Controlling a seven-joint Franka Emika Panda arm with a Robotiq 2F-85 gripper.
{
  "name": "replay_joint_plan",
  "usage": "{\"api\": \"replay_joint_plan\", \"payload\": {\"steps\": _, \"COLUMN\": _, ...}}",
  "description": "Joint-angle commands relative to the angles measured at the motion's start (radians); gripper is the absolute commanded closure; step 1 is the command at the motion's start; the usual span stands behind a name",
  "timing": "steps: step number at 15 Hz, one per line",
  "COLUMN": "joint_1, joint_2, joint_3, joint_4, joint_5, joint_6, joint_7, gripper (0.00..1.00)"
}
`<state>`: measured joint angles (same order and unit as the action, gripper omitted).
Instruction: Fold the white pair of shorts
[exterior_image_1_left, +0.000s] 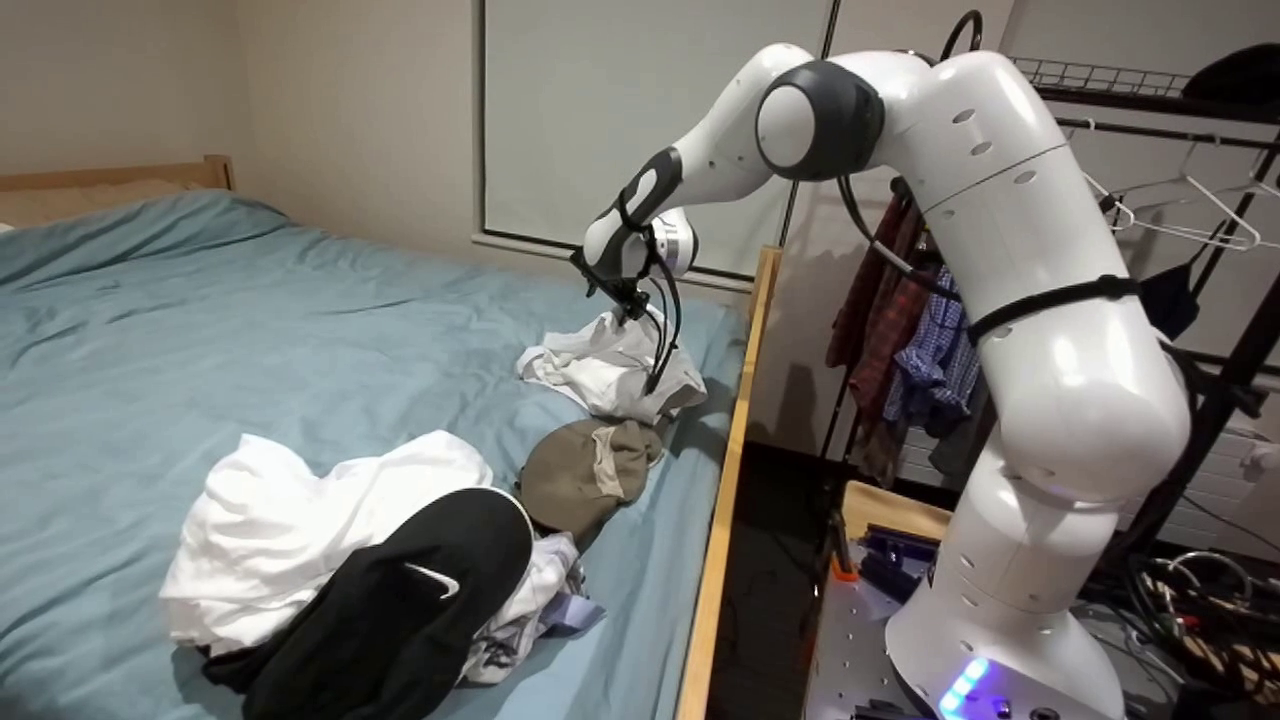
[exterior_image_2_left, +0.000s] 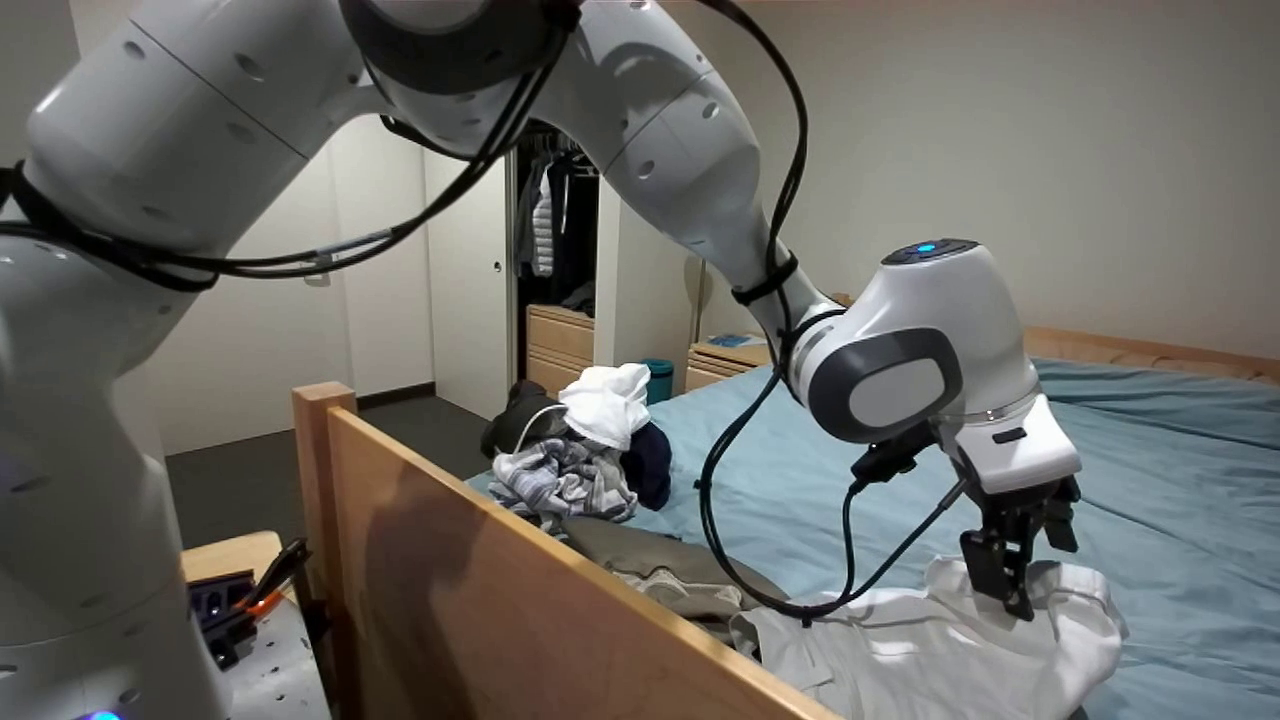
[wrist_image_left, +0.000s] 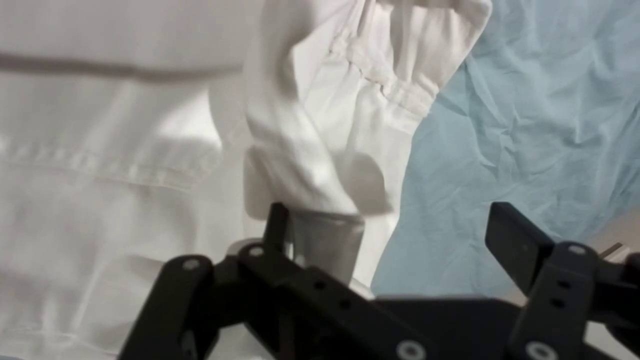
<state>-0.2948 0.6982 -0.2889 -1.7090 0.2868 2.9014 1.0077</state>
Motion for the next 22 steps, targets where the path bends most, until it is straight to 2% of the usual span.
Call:
{"api": "replay_joint_plan", "payload": {"steps": 1, "joint_1": 0.007, "joint_2": 0.004, "joint_3": -0.008, "joint_4": 0.005, "joint_5": 0.019, "joint_6": -0.003, "joint_7": -0.014, "gripper": 0.00}}
{"api": "replay_joint_plan", "payload": {"steps": 8, "joint_1": 0.007, "joint_2": 0.004, "joint_3": -0.008, "joint_4": 0.005, "joint_5": 0.019, "joint_6": -0.004, "joint_7": -0.014, "gripper": 0.00}}
{"api": "replay_joint_plan", "payload": {"steps": 9, "joint_1": -0.011, "joint_2": 0.027, "joint_3": 0.012, "joint_4": 0.035, "joint_5": 0.025, "joint_6": -0.021, "joint_7": -0.026, "gripper": 0.00}}
{"api": "replay_joint_plan", "payload": {"steps": 10, "joint_1": -0.010, "joint_2": 0.052, "joint_3": 0.004, "joint_4": 0.060, "joint_5": 0.027, "joint_6": -0.026, "joint_7": -0.010, "gripper": 0.00}}
{"api": "replay_joint_plan", "payload": {"steps": 13, "joint_1": -0.073, "joint_2": 0.136, "joint_3": 0.065, "joint_4": 0.163, "joint_5": 0.055, "joint_6": -0.085, "joint_7": -0.035, "gripper": 0.00}}
{"api": "replay_joint_plan", "payload": {"steps": 19, "joint_1": -0.100, "joint_2": 0.355, "joint_3": 0.039, "joint_4": 0.442, "joint_5": 0.033, "joint_6": -0.265, "joint_7": 0.013, "gripper": 0.00}}
{"api": "replay_joint_plan", "payload": {"steps": 20, "joint_1": -0.107, "joint_2": 0.372, "joint_3": 0.043, "joint_4": 0.468, "joint_5": 0.037, "joint_6": -0.264, "joint_7": 0.010, "gripper": 0.00}}
{"api": "replay_joint_plan", "payload": {"steps": 21, "joint_1": -0.085, "joint_2": 0.312, "joint_3": 0.034, "joint_4": 0.367, "joint_5": 0.031, "joint_6": -0.229, "joint_7": -0.004, "gripper": 0.00}}
{"api": "replay_joint_plan", "payload": {"steps": 22, "joint_1": -0.089, "joint_2": 0.335, "joint_3": 0.035, "joint_4": 0.400, "joint_5": 0.030, "joint_6": -0.235, "joint_7": -0.003, "gripper": 0.00}}
